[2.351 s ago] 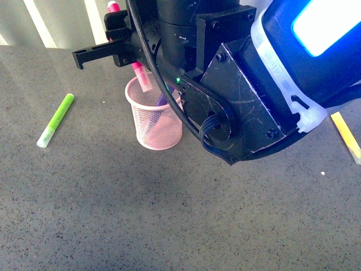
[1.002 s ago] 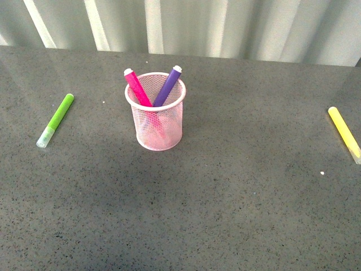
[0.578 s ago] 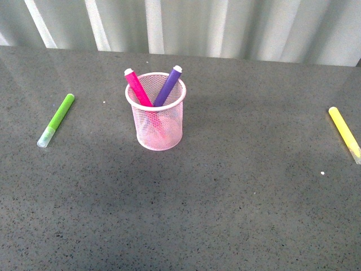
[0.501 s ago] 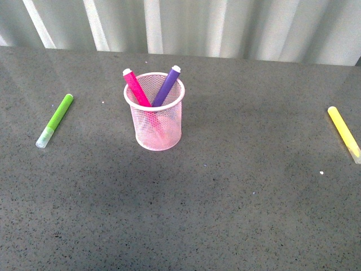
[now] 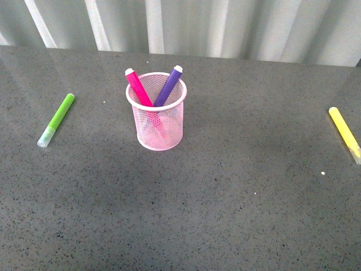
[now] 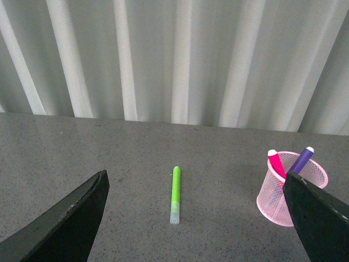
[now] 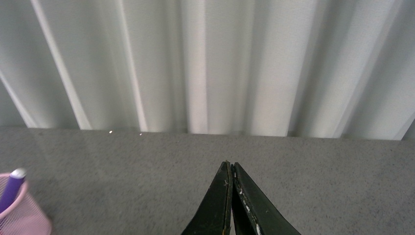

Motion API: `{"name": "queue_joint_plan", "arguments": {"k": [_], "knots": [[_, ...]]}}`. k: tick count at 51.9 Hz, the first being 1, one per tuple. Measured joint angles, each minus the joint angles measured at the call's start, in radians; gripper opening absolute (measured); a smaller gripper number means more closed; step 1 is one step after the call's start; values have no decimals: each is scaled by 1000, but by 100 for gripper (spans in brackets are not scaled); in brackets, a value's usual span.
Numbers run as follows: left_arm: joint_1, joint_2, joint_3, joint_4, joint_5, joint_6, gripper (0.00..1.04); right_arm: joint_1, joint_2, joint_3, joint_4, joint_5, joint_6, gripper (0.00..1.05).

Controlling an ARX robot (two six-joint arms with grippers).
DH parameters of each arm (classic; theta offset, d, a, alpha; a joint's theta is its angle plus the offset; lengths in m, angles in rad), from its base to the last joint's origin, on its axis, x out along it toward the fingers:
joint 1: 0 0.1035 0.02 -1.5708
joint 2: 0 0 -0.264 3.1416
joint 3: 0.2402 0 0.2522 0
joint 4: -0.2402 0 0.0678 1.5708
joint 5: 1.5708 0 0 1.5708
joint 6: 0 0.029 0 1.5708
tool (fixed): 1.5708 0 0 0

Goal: Insert purple and pink pens into pink cup

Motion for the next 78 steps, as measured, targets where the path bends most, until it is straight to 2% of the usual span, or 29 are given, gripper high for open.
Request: {"name": "queue_joint_plan", "arguments": {"k": [5, 8, 11, 17, 46, 78], "knots": [[0, 0, 0, 0, 0, 0, 98, -18, -16, -42, 39, -14, 0, 3], [0, 0, 0, 0, 0, 0, 98, -34, -48, -62, 10, -32, 0, 3], [0, 0, 0, 0, 0, 0, 98, -75, -87, -72, -25, -92, 0, 3], [0, 0, 0, 0, 0, 0, 98, -111, -180, -77, -97, -101, 0, 3], [0, 0, 0, 0, 0, 0, 98, -113, -552, -82, -435, -105, 0, 3], [0, 0, 0, 0, 0, 0, 98, -113, -766, -82, -645, -105, 1, 3]]}}
